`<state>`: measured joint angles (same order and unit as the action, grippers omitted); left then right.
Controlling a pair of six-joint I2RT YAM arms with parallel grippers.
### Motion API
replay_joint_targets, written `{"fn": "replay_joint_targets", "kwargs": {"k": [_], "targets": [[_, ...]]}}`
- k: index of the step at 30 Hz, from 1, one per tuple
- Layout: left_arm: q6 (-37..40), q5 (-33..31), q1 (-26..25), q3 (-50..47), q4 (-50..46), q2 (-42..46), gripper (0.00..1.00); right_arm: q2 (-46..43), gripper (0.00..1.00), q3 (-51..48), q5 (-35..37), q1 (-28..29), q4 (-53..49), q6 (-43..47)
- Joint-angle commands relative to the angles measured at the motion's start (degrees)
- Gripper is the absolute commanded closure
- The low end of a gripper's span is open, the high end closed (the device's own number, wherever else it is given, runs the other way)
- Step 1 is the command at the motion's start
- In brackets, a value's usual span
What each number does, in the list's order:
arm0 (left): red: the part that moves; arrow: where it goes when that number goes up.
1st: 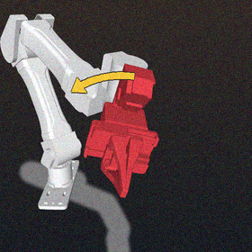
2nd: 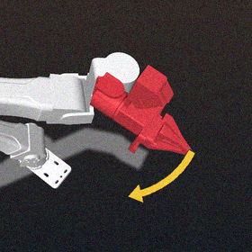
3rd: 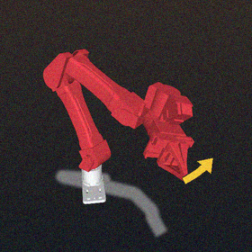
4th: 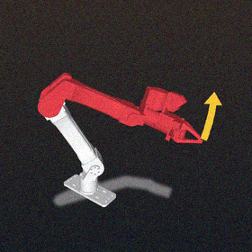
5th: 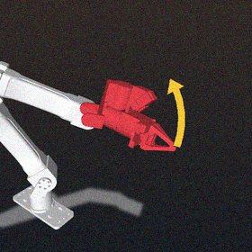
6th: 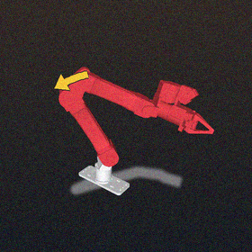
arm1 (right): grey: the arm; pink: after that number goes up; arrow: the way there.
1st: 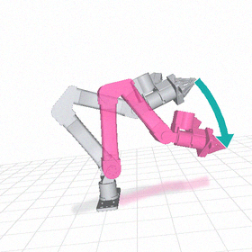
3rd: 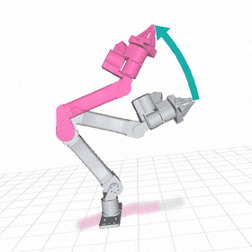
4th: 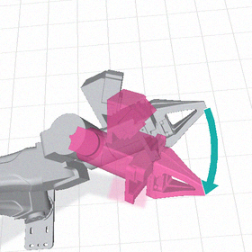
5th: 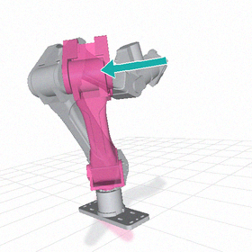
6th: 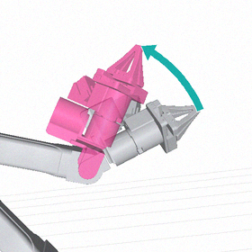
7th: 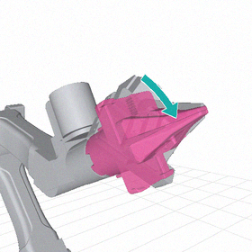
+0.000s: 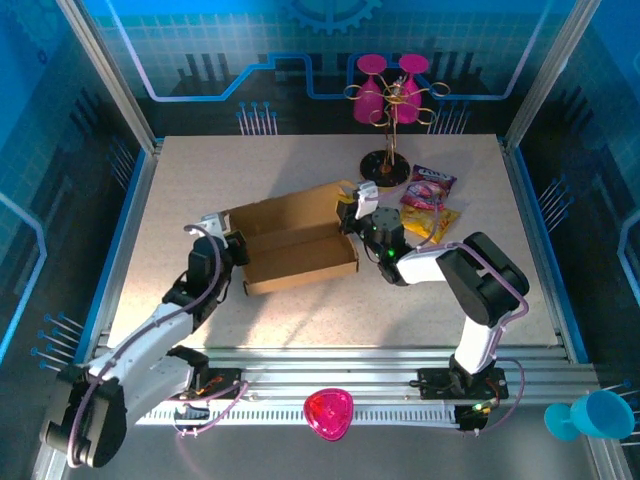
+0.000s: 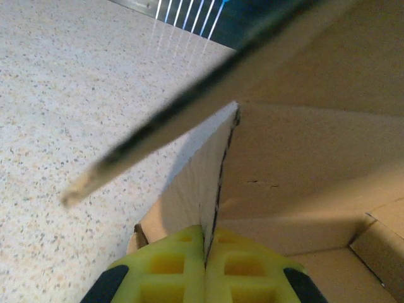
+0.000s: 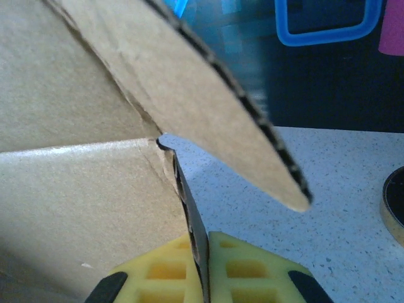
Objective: Fold the paper box
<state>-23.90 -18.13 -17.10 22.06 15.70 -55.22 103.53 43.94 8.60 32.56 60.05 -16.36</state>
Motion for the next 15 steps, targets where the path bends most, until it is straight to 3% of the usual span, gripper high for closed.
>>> {"fn": "replay_joint_targets", "kwargs": {"k": [1, 4, 9, 15], "targets": [[2.5, -2.6, 0.0, 2.4, 8.0, -5.7, 1.0, 2.6, 0.96, 5.0, 0.2, -1.0, 1.3, -1.7], [5.4, -3.6, 0.7, 6.5, 12.1, -10.9, 1.0, 5.2, 0.98, 10.1, -0.5, -2.0, 2.4, -1.8], [6.7, 0.6, 3.5, 11.5, 18.0, -17.8, 1.0, 9.9, 0.97, 14.8, -1.2, -3.5, 6.4, -3.2], [6.5, 2.1, 3.3, 8.6, 23.8, -22.2, 1.0, 13.8, 0.93, 13.3, -1.7, -3.5, 11.6, -5.3]]}}
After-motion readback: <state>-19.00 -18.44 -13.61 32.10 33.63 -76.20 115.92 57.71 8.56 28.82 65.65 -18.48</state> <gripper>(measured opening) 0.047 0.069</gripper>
